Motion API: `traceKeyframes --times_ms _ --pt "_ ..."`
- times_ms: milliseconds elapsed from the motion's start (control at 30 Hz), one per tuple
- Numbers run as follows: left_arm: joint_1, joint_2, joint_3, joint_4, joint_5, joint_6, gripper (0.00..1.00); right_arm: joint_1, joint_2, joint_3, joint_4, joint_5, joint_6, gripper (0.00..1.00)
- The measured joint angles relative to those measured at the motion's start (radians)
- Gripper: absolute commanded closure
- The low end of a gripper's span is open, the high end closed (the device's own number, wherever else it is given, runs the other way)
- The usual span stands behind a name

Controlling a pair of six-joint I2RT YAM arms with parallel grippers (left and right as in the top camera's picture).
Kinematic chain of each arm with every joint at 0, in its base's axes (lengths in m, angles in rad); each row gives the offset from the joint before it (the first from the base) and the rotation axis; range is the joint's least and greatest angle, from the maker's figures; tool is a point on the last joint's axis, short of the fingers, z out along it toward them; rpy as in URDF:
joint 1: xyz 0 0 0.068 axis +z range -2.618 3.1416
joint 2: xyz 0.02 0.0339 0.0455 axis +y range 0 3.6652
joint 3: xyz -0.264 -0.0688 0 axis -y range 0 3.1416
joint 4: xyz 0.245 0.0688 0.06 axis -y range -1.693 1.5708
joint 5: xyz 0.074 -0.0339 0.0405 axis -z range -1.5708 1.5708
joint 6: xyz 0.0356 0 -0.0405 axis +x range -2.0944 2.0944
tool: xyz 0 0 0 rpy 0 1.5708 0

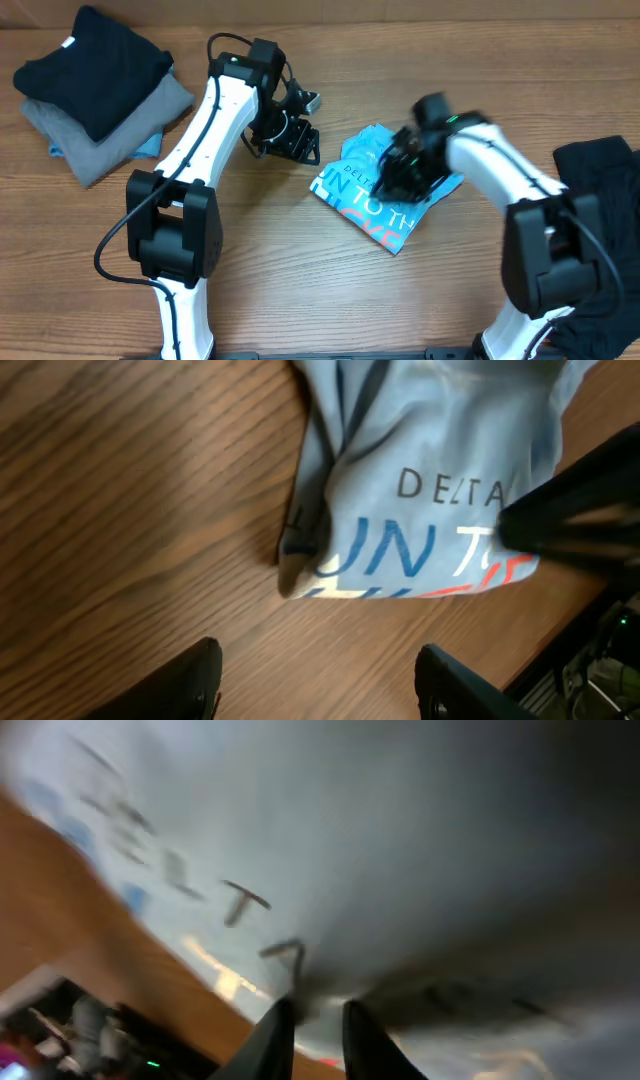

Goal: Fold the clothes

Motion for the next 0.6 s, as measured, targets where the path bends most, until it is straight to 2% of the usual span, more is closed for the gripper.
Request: traceKeyframes --times_ms 167,300,367,433,600 --pt "-0.004 0.000 0.000 -0.014 -0.009 0.007 0.33 0.103 -0.007 -0.168 0.042 0.089 0.142 0.96" --pt "-0.004 0.000 0.000 -0.016 -0.024 0.007 0.28 0.077 -0.035 -0.193 0.019 0.148 0.247 0.96" --pt "-0.004 0.000 0.000 -0.016 -0.028 0.010 0.23 0.031 -0.040 -0.195 -0.028 0.179 0.277 0.96" --pt "-0.004 0.000 0.000 -0.016 -0.031 0.010 0.18 -0.029 -0.040 -0.195 -0.073 0.207 0.278 0.96" --pt "-0.004 0.000 0.000 -0.014 -0.028 0.010 0.16 -0.150 -0.039 -0.175 -0.171 0.295 0.201 0.94"
